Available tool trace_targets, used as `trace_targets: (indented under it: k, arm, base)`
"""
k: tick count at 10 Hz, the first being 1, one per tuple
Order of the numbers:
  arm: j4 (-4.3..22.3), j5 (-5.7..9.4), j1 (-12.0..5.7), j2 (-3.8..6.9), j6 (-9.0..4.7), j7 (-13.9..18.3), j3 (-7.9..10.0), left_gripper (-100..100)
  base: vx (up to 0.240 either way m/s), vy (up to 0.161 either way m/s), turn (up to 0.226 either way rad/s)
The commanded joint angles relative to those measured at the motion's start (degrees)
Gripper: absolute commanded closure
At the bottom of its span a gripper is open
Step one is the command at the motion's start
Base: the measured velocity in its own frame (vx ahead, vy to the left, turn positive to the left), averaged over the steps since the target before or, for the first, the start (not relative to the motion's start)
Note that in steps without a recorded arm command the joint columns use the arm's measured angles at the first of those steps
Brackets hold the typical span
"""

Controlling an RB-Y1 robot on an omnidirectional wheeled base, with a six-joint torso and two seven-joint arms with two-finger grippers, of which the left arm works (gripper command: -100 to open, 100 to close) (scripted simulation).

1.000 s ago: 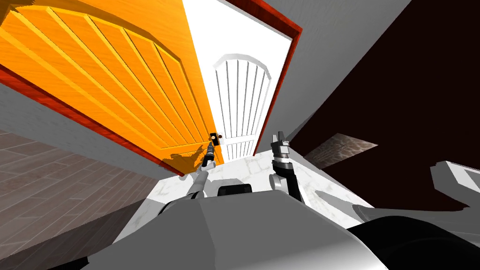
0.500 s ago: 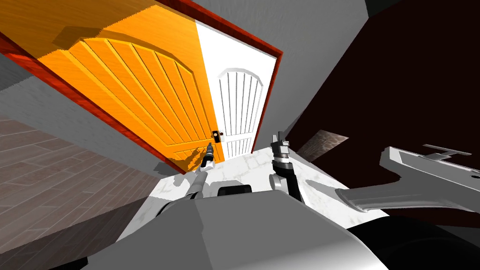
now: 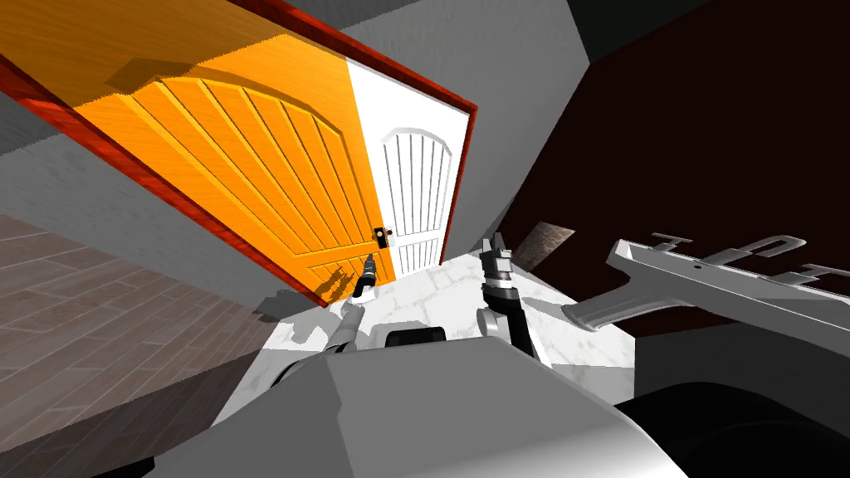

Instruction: Push the door open

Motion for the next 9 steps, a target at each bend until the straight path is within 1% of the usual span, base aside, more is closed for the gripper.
trace_targets:
  k: [1, 4, 5, 7, 9]
  arm:
    - [-0.3, 0.85, 0.51, 0.56, 1.19, -1.3, -0.13, -100]
    - [-0.7, 2.56, 1.59, 1.65, 3.36, -3.7, -0.39, -100]
    - [-0.9, 3.29, 2.05, 2.03, 4.28, -4.8, -0.5, -100]
    - [-1.1, 4.38, 2.74, 2.55, 5.67, -6.3, -0.67, -100]
    - [-1.4, 5.47, 3.44, 3.07, 7.05, -7.9, -0.84, -100]
  base:
    - [-0.167, 0.057, -0.286]
    - [-0.226, 0.077, -0.271]
    - [-0.196, 0.071, -0.347]
    - [-0.12, 0.042, -0.251]
    - [-0.064, 0.042, -0.255]
